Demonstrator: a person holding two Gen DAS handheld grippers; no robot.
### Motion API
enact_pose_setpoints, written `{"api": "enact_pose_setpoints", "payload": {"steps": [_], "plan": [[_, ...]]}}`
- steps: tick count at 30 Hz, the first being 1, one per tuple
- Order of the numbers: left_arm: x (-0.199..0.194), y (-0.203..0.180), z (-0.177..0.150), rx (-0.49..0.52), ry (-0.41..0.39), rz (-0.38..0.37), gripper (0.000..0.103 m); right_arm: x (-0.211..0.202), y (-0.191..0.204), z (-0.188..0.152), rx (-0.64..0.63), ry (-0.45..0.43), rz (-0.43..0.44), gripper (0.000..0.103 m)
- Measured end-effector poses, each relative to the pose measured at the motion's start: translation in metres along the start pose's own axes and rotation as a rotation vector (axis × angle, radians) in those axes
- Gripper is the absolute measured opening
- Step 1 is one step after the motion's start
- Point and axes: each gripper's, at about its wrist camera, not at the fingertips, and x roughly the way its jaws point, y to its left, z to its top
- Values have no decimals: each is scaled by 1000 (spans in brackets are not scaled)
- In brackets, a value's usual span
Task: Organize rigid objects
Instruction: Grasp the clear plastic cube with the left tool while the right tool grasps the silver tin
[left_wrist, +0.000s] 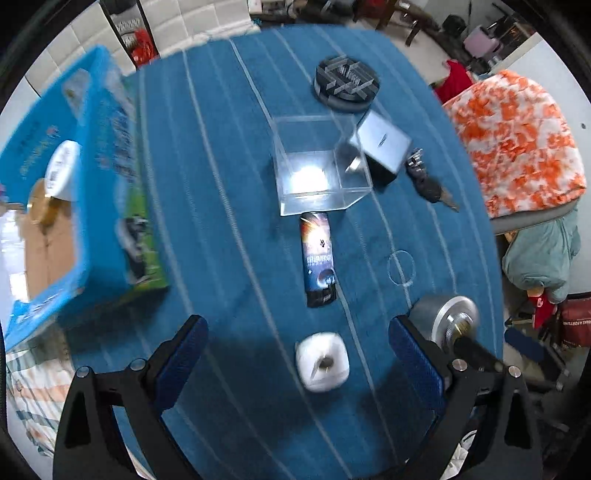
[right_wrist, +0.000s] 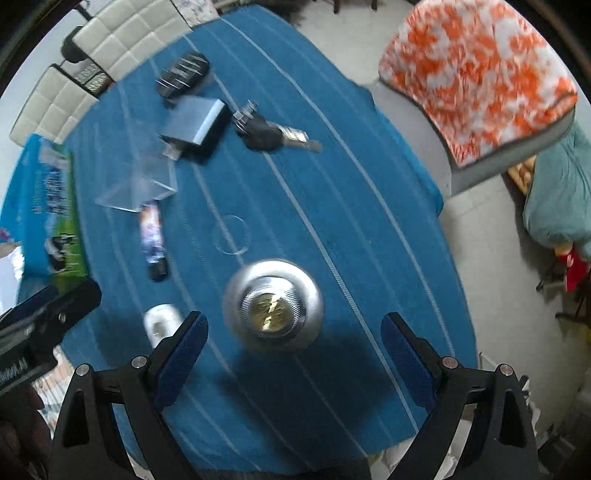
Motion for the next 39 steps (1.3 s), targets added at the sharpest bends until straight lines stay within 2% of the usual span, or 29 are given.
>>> {"api": "enact_pose_setpoints", "payload": {"steps": [6, 8, 9, 11, 13, 21, 26, 28, 31, 34, 38, 39], "plan": [[2, -9, 25, -30, -30, 15, 100, 38, -3, 7, 36, 49, 65, 96], [-1, -10, 32, -28, -43, 18, 100, 47, 0, 9, 34, 60, 63, 94], [-3, -10, 34, -27, -48, 21, 100, 50, 2, 11, 32, 67, 64, 92], [-5, -9, 37, -28, -51, 25, 100, 59, 4, 13, 32, 93, 59, 79], [-6, -9, 39, -29, -53, 26, 100, 68, 5, 15, 28, 126, 66, 79], [-7, -13, 56, -14, -53, 38, 100, 65, 10, 27, 0, 114, 24, 77], [4, -17, 71, -29, -13, 9, 100, 54, 5, 64, -5, 64, -6, 77], [14, -18, 78, -42, 17, -13, 100, 55, 4, 76, -11, 56, -18, 77], [28, -24, 85, -34, 55, -8, 100, 62, 6, 92, -38, 66, -46, 75], [47, -29, 91, -24, 92, 15, 100, 62, 7, 99, -56, 57, -64, 75], [69, -32, 96, -30, 142, 4, 100, 64, 1, 99, -39, 83, -38, 75], [72, -33, 96, -31, 145, -8, 97, 63, 1, 100, -39, 87, -34, 75]]}}
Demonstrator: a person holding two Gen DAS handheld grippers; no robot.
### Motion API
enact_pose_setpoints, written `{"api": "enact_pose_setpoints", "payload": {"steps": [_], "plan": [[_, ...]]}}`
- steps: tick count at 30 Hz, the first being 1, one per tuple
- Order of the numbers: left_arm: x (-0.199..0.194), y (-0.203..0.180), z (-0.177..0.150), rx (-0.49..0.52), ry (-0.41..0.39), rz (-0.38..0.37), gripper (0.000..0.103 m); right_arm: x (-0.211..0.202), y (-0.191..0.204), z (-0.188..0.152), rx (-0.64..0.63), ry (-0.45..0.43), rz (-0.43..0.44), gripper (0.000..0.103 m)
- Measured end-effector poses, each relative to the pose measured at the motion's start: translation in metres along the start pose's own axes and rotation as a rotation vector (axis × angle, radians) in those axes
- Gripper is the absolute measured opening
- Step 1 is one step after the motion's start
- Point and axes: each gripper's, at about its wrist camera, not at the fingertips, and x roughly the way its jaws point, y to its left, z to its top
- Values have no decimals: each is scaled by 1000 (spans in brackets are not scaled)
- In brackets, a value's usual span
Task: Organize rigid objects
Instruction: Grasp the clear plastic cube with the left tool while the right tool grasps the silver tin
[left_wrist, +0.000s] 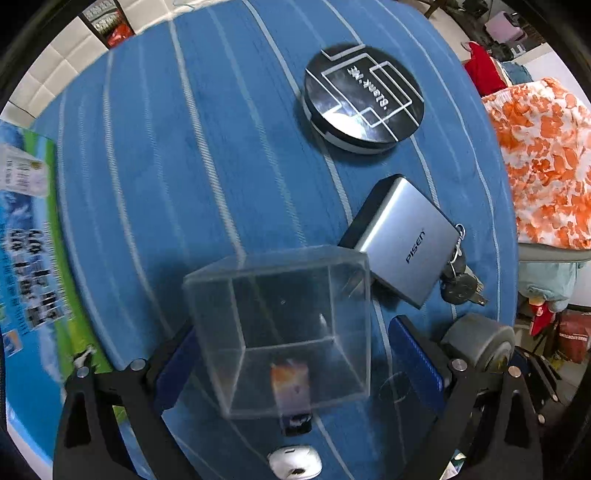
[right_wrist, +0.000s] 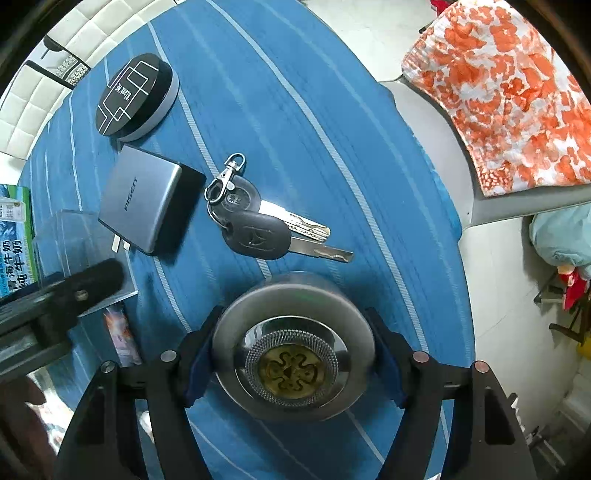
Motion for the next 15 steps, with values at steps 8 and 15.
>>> {"api": "enact_pose_setpoints", "payload": {"steps": [8, 15], "plan": [[4, 4, -4, 12, -29, 34, 63, 11, -1, 4, 0, 27, -21, 76], [-12, 12, -22, 20, -73, 48, 62, 17, 2, 2, -12, 17, -46, 74]]}}
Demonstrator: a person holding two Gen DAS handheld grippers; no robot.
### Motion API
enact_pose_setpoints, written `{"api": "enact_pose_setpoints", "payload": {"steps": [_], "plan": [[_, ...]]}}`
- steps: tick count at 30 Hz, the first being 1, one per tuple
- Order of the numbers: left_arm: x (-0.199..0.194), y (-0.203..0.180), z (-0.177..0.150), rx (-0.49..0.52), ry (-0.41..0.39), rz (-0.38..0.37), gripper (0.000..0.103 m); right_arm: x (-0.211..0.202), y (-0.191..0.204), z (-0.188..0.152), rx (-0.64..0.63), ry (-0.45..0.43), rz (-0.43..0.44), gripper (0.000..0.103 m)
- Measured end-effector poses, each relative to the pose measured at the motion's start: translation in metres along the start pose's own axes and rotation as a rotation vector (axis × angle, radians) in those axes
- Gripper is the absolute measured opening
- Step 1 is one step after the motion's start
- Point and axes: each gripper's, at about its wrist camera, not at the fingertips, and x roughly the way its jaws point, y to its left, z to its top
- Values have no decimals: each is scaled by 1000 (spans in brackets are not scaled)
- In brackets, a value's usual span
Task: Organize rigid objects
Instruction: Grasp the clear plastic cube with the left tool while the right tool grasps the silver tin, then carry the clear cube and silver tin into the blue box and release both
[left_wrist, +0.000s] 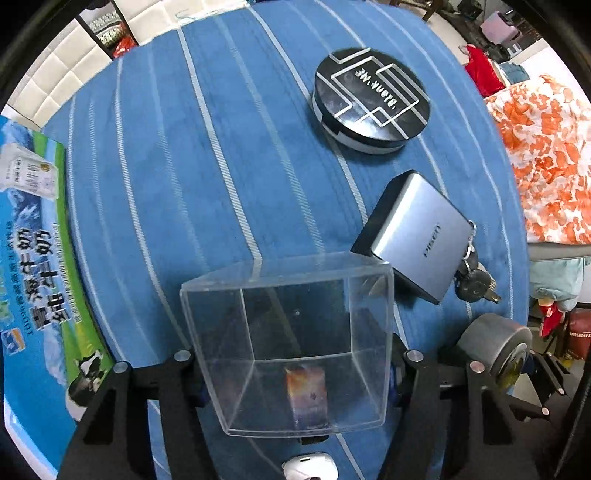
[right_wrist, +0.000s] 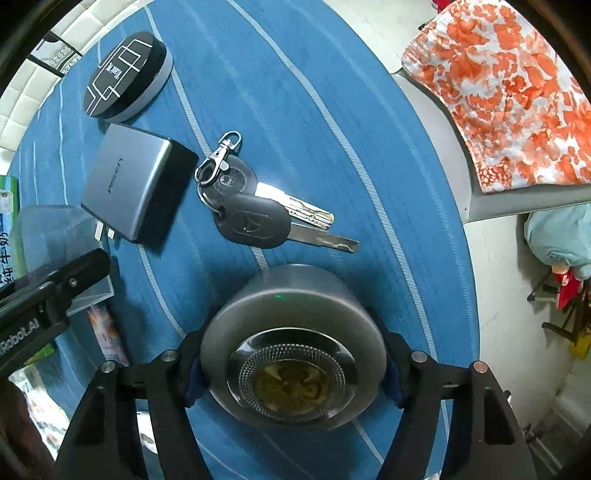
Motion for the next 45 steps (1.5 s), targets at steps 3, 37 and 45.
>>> {"api": "enact_pose_setpoints", "payload": {"steps": [3, 37, 45], "plan": [[-17, -1, -9, 8, -37, -1, 62, -10, 6, -6, -13, -17, -7, 74], [-222, 271, -147, -382, -421, -13, 63, -191, 311, -95, -457, -276, 224, 74], [-154, 362, -109, -428, -289, 80, 63, -126, 403, -74, -516, -203, 117, 74]]}}
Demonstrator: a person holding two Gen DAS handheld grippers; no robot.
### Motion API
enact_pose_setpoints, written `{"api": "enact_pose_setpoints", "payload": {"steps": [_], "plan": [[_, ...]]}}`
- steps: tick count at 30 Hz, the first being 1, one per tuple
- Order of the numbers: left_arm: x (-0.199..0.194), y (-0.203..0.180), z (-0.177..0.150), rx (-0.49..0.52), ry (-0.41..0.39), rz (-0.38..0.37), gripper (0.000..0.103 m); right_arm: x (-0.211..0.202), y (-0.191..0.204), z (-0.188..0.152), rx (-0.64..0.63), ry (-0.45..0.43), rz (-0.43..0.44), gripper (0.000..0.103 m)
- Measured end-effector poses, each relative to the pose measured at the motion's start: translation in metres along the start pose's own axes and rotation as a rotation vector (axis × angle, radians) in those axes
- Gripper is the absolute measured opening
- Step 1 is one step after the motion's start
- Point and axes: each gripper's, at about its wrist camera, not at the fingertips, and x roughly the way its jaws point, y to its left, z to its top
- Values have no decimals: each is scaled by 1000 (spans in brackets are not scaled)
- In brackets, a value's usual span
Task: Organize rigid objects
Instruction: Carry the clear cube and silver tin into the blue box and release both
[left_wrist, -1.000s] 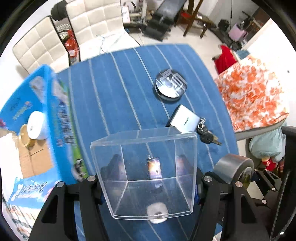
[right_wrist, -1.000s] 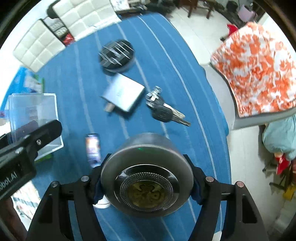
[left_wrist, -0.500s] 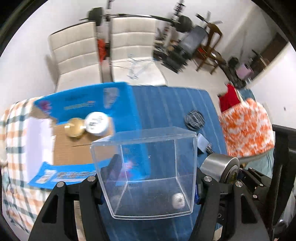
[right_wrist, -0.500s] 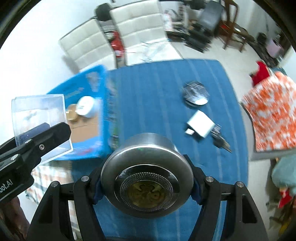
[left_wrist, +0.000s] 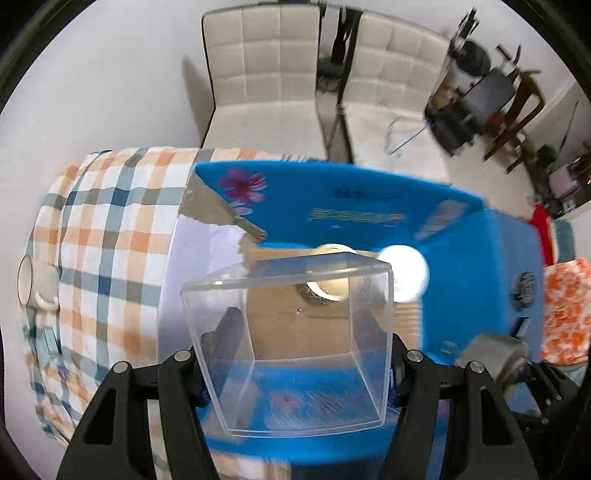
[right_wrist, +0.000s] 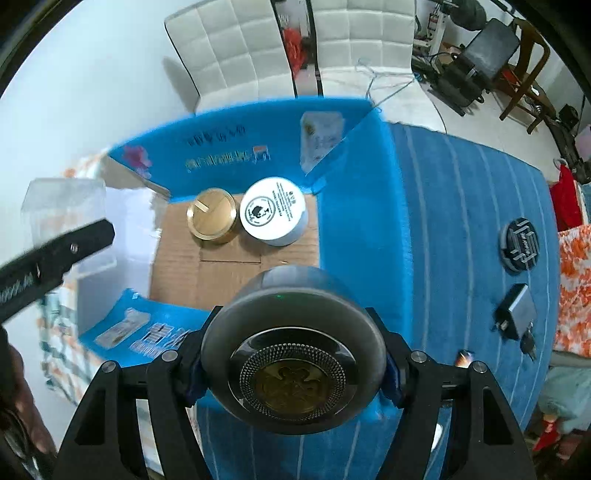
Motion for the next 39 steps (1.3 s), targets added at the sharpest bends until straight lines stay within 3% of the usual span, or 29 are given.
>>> {"api": "enact_pose_setpoints", "payload": {"steps": [7, 11, 18, 25, 26, 27, 31, 33, 35, 39], "plan": [[79, 5, 23, 81, 121, 108, 63, 70, 16, 16, -1, 103, -112, 74], [103, -2, 25, 127, 166, 146, 63, 95, 22, 21, -6, 133, -174, 74], [121, -7, 23, 148, 204, 127, 63, 119, 27, 25, 12, 179, -174, 74], [130, 12, 20, 73, 264, 49, 63, 131, 18, 30, 35, 212, -129, 74], [128, 15, 20, 60, 270, 40, 65, 132, 17, 31, 36, 218, -120, 74], [126, 16, 20, 55, 268, 39, 73, 133, 18, 34, 35, 223, -114, 74], [112, 21, 20, 43, 240, 26, 77, 132, 14, 39, 31, 224, -104, 76], [106, 20, 19, 39, 240, -8, 93, 129, 11, 42, 31, 226, -95, 80], [98, 16, 17, 48, 236, -9, 103, 123, 11, 46, 31, 221, -84, 91], [78, 12, 10, 53, 200, -1, 103, 106, 11, 48, 16, 200, -79, 93]]}}
